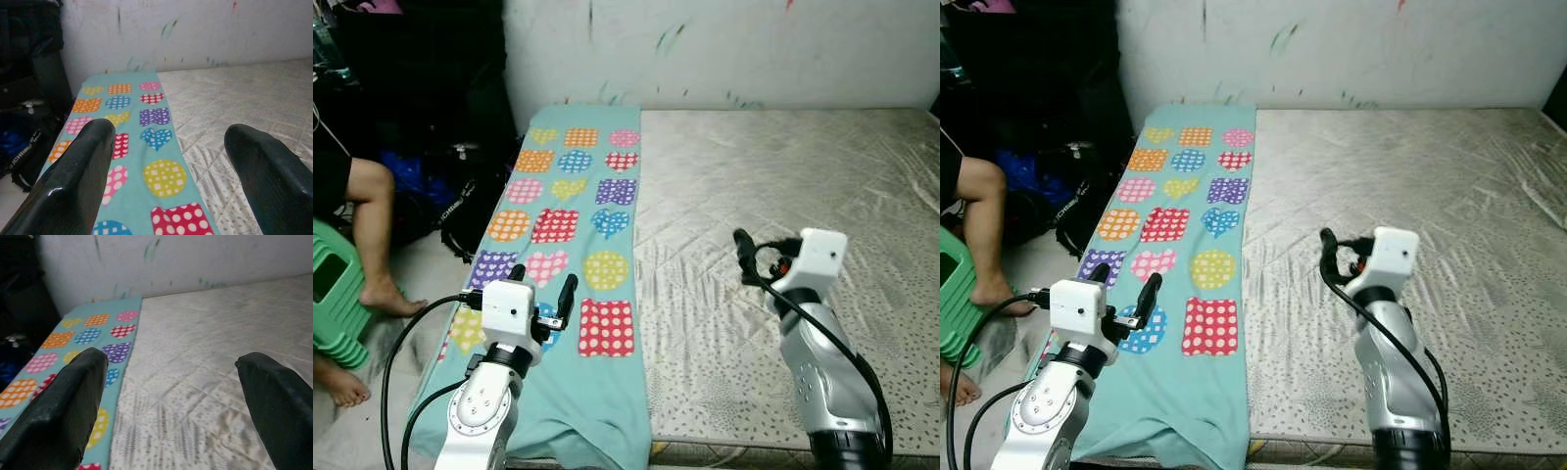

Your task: Clean up the room

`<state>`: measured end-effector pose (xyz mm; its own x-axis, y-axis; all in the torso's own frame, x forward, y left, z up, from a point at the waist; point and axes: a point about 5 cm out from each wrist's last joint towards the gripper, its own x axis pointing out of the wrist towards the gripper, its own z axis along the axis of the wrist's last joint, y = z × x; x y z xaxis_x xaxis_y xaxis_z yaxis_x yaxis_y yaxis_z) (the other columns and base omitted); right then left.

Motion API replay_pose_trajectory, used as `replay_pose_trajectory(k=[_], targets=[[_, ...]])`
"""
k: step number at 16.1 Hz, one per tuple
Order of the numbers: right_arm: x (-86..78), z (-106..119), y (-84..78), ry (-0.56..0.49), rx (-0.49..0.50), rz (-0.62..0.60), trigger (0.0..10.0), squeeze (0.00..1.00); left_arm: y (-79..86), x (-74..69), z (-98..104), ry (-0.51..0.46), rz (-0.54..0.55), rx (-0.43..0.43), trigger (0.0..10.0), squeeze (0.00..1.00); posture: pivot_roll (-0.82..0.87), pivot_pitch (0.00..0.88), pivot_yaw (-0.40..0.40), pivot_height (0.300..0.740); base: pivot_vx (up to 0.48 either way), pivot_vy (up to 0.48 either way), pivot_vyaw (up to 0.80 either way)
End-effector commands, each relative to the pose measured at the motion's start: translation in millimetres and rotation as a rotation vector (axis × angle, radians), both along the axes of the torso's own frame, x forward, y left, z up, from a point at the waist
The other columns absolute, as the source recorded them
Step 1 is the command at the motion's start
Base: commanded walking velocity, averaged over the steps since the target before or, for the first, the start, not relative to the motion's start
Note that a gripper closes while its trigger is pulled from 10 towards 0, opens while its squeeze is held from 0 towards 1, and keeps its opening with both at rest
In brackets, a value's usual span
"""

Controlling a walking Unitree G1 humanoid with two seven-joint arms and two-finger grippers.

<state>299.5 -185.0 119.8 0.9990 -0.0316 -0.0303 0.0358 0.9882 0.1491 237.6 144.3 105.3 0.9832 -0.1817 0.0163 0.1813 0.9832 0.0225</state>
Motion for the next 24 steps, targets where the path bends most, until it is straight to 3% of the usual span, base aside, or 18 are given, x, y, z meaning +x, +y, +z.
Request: replay_pose_trajectory(k=[1,6,11,24], targets=[[-1.6,-2.6,2.5,0.000,0.000,-0.005,10.0,0.00,2.2,1.0,-3.7,0.022,0.015,-0.011,10.0,0.00,-0.09,0.000,0.047,0.740,0.000,0.000,0.00],[-2.0,-8.8,11.2,0.017,0.007,0.000,10.0,0.00,0.2,4.8,-5.3,0.038,0.015,-0.047,10.0,0.00,-0.09,0.000,0.044,0.740,0.000,0.000,0.00],[-0.2,-6.7,9.8,0.004,-0.009,-0.002,10.0,0.00,0.1,5.5,-5.4,0.036,0.012,-0.043,10.0,0.00,-0.10,0.000,0.045,0.740,0.000,0.277,0.00],[2.5,-5.9,10.6,-0.001,-0.053,-0.004,10.0,0.00,-2.2,9.1,-4.4,0.033,0.006,-0.033,10.0,0.00,-0.11,0.000,0.042,0.740,0.000,0.456,0.00]])
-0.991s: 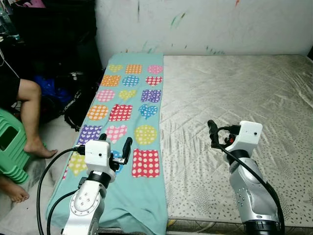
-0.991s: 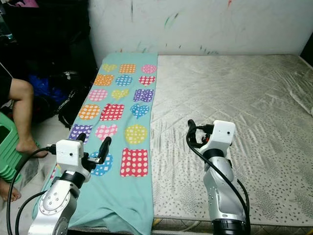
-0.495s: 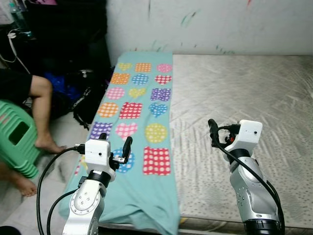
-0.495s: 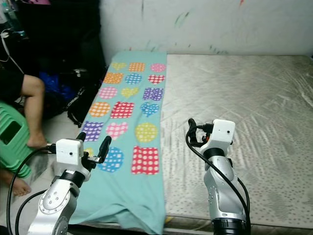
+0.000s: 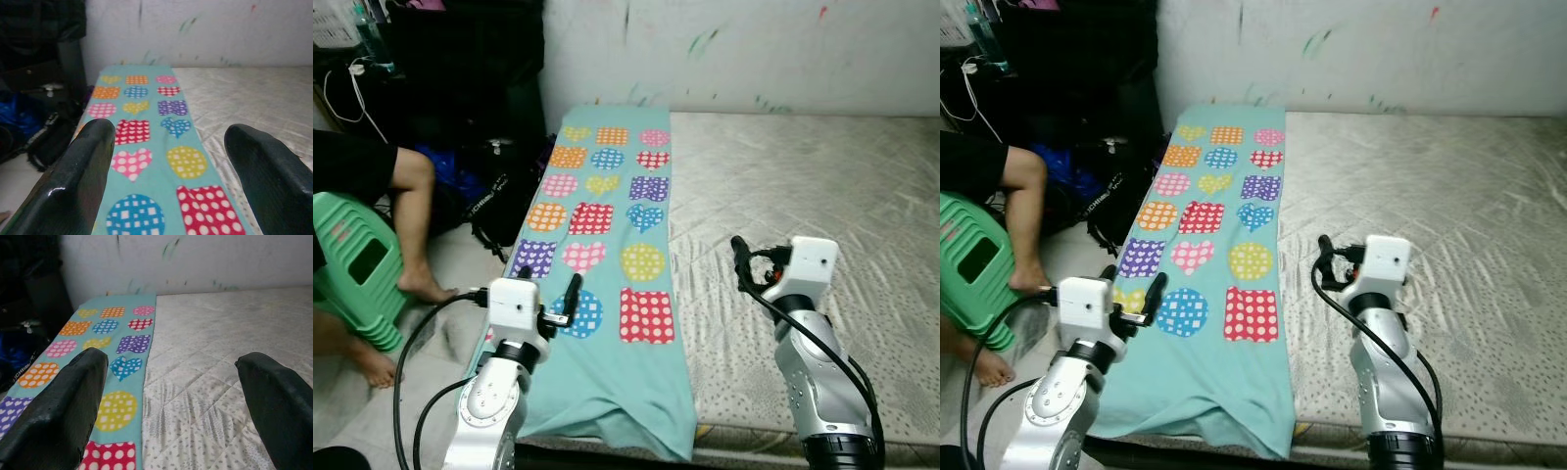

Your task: Clean up the room

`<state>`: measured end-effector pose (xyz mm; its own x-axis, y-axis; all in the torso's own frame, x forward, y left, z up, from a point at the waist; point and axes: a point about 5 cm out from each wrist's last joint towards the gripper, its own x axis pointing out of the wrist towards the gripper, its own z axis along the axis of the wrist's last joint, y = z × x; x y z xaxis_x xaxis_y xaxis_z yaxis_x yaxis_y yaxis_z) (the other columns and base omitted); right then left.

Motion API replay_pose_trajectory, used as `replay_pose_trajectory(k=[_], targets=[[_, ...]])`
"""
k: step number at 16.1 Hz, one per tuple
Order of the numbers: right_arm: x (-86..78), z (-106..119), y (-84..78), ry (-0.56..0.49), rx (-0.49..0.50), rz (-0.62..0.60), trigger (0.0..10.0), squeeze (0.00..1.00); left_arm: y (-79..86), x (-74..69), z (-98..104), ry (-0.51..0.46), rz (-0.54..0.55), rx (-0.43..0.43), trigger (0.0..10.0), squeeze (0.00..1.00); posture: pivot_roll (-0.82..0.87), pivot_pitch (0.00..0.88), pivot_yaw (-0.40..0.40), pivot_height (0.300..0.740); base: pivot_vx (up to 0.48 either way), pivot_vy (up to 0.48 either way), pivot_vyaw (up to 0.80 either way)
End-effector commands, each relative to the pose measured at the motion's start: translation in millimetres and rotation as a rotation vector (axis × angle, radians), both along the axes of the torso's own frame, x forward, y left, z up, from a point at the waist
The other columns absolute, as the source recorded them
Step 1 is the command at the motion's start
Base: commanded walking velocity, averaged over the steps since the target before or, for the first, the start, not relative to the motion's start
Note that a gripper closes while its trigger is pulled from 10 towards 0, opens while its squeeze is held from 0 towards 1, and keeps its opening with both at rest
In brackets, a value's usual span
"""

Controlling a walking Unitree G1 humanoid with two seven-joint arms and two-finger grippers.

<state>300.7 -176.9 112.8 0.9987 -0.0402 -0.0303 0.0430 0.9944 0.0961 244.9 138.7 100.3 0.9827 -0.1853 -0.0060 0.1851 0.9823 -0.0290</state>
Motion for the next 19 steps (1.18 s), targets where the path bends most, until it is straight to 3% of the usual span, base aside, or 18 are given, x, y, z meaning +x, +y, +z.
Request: replay_pose_trajectory(k=[1,10,19], targets=[[1.6,1.5,1.1,-0.005,-0.006,-0.004,10.0,0.00,3.4,2.2,0.5,0.001,0.010,0.014,10.0,0.00,-0.11,0.000,0.043,0.740,0.000,0.480,0.00],[2.3,-0.6,-2.3,-0.001,-0.025,-0.028,10.0,0.00,2.7,3.5,0.5,-0.005,0.004,0.022,10.0,0.00,-0.11,0.000,0.044,0.740,0.000,0.462,0.00],[0.4,-4.6,-2.6,0.019,-0.032,-0.027,10.0,0.00,-1.6,-1.4,2.7,-0.022,-0.061,0.015,10.0,0.00,-0.11,0.000,0.039,0.740,0.000,0.000,0.00]])
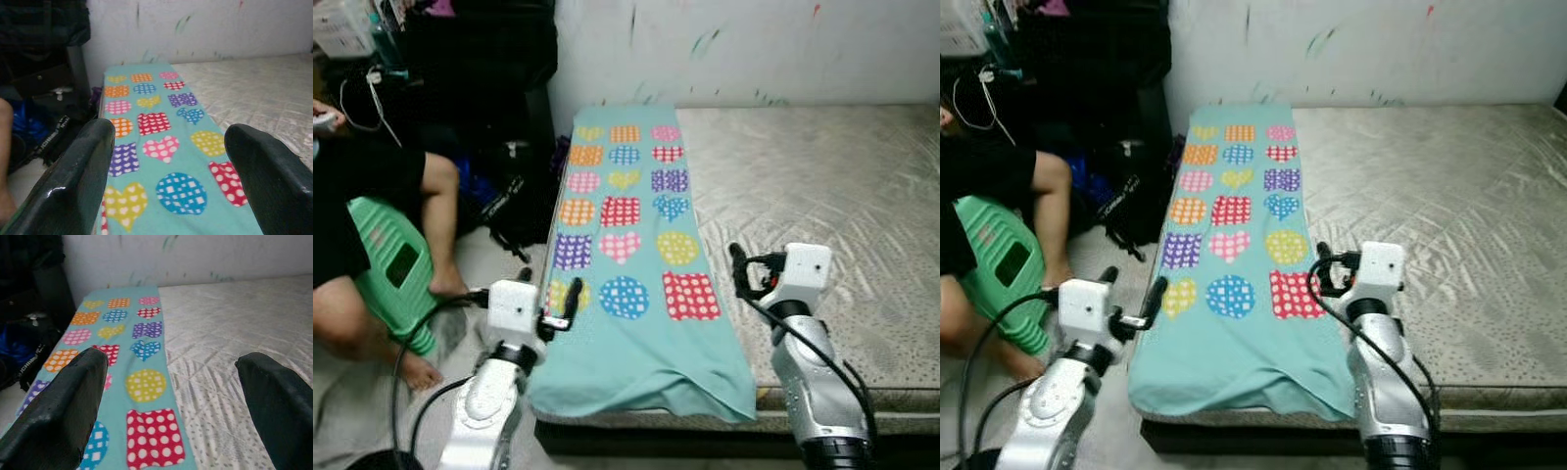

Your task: Clean up the room

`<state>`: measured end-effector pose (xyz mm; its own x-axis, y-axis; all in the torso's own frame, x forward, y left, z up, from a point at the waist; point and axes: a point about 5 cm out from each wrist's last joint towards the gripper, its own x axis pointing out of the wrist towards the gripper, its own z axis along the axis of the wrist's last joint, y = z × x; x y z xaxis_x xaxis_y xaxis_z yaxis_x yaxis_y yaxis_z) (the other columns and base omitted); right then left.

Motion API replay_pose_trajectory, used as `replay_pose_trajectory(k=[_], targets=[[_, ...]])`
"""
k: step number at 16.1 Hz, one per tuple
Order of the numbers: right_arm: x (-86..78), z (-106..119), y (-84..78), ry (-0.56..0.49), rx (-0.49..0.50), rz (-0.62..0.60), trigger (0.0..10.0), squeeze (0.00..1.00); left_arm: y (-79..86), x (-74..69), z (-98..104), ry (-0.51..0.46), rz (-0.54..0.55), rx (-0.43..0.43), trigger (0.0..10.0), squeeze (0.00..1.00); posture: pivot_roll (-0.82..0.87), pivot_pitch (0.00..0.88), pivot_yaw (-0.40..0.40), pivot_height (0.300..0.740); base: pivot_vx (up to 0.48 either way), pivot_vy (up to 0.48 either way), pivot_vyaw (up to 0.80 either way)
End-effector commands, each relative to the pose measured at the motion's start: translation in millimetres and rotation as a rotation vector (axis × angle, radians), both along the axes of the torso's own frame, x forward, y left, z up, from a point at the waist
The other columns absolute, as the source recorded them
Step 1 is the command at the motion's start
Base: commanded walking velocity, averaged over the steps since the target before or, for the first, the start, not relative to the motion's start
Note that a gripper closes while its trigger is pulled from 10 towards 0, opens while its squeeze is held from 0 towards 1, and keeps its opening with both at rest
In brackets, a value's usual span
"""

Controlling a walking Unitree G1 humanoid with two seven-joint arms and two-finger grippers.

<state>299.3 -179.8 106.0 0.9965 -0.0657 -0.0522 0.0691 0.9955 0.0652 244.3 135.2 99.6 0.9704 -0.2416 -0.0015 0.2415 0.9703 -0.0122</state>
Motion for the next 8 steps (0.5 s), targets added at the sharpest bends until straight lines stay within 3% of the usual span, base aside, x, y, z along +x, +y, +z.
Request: replay_pose_trajectory(k=[1,8], targets=[[2.0,2.0,0.6,-0.003,-0.003,-0.003,10.0,0.00,2.3,-0.9,3.4,-0.014,-0.003,-0.001,10.0,0.00,-0.11,0.000,0.039,0.740,0.000,0.000,0.00],[2.7,-1.3,-2.7,0.018,-0.014,-0.018,10.0,0.00,7.1,-2.8,-1.0,0.008,-0.003,0.001,10.0,0.00,-0.10,0.000,0.039,0.740,0.000,0.000,0.00]])
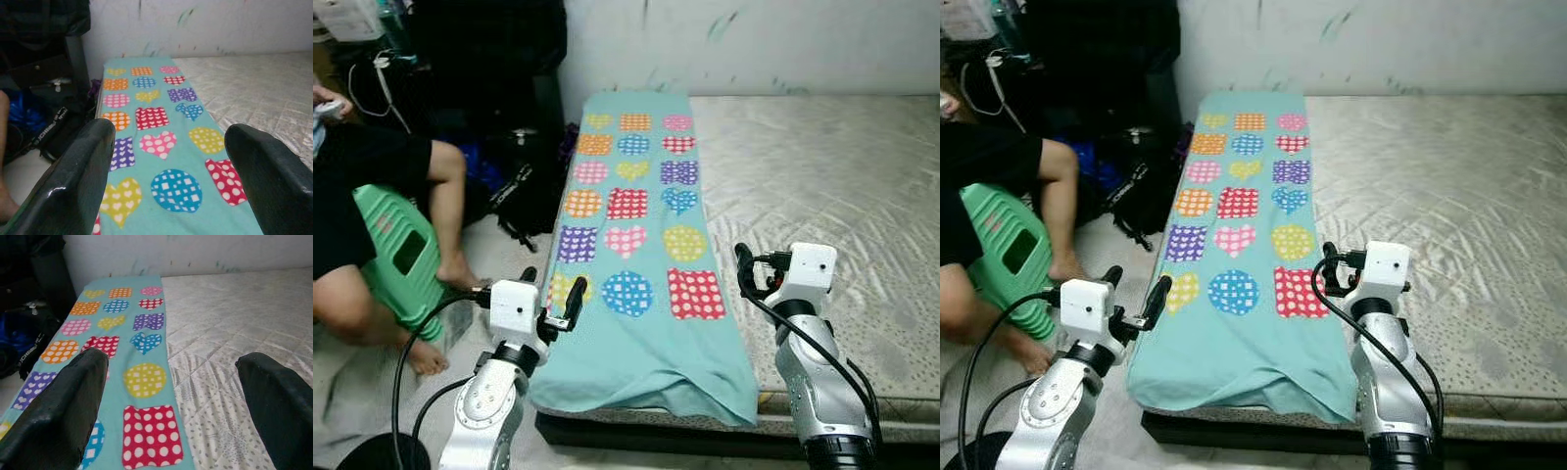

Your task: Clean up the room

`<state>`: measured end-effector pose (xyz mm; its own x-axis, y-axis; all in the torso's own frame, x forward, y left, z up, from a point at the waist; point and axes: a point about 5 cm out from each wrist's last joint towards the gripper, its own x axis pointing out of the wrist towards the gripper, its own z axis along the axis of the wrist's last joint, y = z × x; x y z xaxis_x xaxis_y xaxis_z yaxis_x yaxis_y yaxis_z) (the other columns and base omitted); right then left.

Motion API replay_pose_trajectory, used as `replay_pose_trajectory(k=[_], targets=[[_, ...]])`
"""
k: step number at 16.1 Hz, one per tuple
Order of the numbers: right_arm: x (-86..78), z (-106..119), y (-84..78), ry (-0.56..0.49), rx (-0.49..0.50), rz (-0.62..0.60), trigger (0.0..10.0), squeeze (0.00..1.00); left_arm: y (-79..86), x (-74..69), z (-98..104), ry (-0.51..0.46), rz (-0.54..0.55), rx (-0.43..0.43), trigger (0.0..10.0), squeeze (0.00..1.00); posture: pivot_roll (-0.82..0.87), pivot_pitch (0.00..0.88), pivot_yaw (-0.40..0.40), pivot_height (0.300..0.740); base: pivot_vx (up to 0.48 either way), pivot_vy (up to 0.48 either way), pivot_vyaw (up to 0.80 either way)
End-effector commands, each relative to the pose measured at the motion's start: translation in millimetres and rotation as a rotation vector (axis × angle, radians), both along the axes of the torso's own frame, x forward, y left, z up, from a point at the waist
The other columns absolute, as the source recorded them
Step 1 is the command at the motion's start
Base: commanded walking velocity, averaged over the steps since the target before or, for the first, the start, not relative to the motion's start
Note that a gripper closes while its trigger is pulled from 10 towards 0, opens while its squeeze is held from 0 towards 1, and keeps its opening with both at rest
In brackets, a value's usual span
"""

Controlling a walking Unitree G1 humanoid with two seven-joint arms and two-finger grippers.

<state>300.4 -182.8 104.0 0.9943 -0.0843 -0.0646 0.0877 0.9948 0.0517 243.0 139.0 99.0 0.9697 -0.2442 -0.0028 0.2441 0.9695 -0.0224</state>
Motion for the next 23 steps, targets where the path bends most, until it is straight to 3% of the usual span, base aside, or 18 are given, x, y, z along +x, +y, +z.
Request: replay_pose_trajectory(k=[1,18,23], targets=[[1.5,0.2,-0.2,0.005,-0.002,-0.004,10.0,0.00,3.7,-1.8,-0.4,0.004,0.001,0.009,10.0,0.00,-0.10,0.000,0.039,0.740,0.000,0.000,0.00],[-1.4,-3.3,-7.6,0.019,0.027,-0.052,10.0,0.00,0.0,-1.4,-0.1,0.031,-0.014,-0.058,10.0,0.00,-0.10,0.000,0.041,0.740,0.000,0.000,0.00],[-0.2,-4.1,-6.6,0.029,0.039,-0.053,10.0,0.00,0.6,-1.4,0.1,0.037,-0.016,-0.065,10.0,0.00,-0.10,0.000,0.041,0.740,0.000,0.053,-0.80]])
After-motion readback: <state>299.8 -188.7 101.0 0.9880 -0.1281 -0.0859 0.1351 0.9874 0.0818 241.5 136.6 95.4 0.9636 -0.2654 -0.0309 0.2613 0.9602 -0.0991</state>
